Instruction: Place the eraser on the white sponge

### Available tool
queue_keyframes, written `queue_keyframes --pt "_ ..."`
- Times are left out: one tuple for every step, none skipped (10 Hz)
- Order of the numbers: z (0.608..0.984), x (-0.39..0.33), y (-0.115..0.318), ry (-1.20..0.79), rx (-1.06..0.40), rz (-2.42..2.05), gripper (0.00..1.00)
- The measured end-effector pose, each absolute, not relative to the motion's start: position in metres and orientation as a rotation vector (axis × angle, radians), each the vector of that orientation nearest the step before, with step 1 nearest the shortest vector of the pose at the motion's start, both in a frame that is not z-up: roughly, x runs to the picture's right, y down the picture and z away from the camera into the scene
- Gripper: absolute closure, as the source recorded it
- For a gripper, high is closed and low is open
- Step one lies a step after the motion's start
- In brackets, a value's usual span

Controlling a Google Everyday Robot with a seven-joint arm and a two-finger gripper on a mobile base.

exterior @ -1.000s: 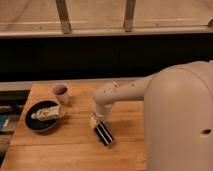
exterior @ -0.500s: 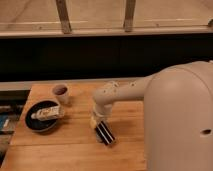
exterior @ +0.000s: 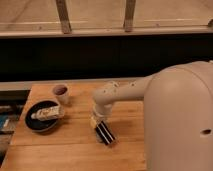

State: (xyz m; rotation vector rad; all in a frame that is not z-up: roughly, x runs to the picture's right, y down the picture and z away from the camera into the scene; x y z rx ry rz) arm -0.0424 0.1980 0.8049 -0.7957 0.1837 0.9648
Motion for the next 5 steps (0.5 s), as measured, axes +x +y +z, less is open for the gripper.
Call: queue_keyframes --pt "0.8049 -0.0424 0.198 0.184 -0.796 0.965 0.43" --pt "0.8049 -0.0425 0.198 0.184 -0.796 0.965 0.31" --pt "0.8049 -0.0425 0.1979 0.184 -0.796 0.965 0.23" --pt "0.8049 -0.0425 0.1979 0.184 -0.796 0.965 0.2" --pt "0.8049 -0.0425 0.1979 0.184 -0.796 0.965 0.2"
